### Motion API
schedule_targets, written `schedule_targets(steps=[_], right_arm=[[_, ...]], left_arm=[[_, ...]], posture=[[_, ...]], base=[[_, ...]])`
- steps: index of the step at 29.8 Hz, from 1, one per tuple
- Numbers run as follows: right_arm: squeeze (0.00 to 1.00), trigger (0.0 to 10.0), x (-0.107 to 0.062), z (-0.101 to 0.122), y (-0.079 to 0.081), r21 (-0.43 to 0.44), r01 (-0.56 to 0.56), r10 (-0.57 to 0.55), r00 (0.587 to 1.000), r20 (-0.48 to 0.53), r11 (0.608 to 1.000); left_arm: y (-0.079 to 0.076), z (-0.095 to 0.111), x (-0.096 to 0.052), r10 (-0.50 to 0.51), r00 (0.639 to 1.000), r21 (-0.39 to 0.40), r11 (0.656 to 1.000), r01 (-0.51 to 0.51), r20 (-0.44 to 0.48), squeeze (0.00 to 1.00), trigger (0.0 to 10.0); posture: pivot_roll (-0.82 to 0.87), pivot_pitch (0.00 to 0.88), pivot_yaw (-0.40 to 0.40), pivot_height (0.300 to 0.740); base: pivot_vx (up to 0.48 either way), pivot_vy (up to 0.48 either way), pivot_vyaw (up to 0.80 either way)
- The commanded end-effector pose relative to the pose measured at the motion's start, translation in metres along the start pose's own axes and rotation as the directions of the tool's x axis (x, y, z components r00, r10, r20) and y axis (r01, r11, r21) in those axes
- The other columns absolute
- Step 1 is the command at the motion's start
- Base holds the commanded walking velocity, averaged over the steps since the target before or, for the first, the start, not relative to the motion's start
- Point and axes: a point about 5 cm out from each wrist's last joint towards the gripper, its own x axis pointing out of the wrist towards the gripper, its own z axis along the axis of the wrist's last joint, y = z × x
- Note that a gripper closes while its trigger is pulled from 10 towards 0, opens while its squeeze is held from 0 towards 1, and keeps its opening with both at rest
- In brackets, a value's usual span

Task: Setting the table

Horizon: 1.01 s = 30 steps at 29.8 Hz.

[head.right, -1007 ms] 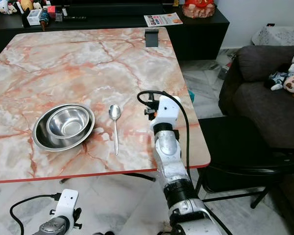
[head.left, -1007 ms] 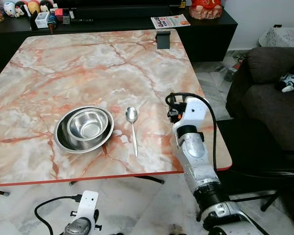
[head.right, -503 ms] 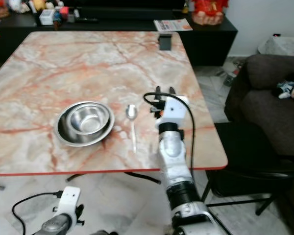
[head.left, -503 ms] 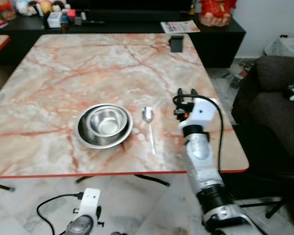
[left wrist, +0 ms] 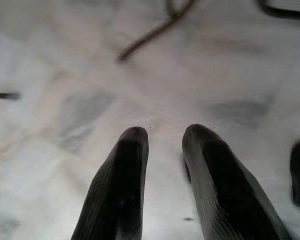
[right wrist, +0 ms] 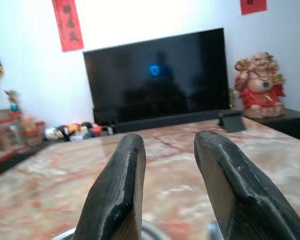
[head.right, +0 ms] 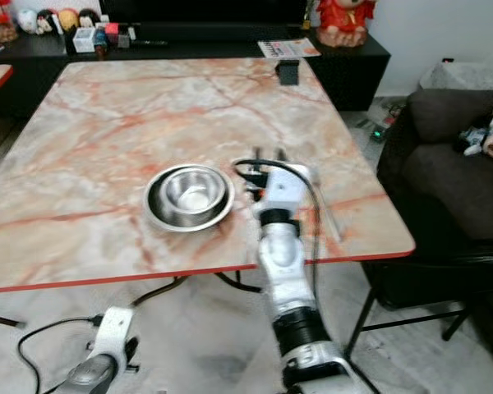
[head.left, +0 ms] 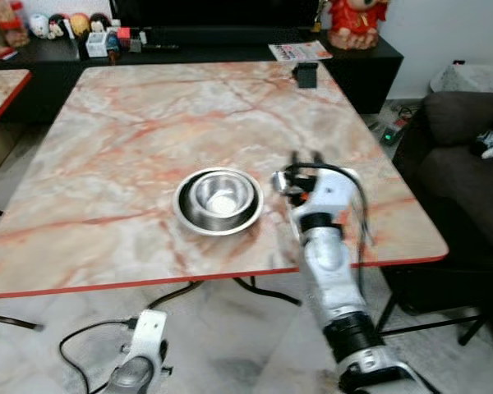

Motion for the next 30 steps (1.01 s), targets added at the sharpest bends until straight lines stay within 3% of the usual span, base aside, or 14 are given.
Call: schedule_targets(steps=[1,22,30], right_arm=[[0.0,10.0,-0.001,0.001,-0.01,-0.017,0.026,-0.026,1.0,0.008,1.0],[0.0,10.0,-0.002,-0.005,-0.023,-0.053,0.028,-0.029,0.999,-0.021,0.998],[0.0,10.0,-0.014,-0.026,-0.026,-0.09,-0.03,0.019,0.992,-0.122,0.995]], left_arm=[[-0.007,-0.003,0.0,-0.014,1.0,-0.01,1.0,0.014,-0.011,0.0,10.0],[-0.003,0.001,0.001,0.009,1.0,-0.032,0.999,-0.009,-0.001,0.0,10.0],[-0.003,-0.001,0.0,0.015,1.0,-0.039,0.999,-0.015,-0.005,0.0,10.0]], posture=[[0.01,0.086,0.024,0.74],[0.02,0.097,0.01,0.74],[0.02,0.108,0.002,0.74]], base=[[0.0,0.375,0.0],[0.0,0.375,0.0],[0.0,0.375,0.0]])
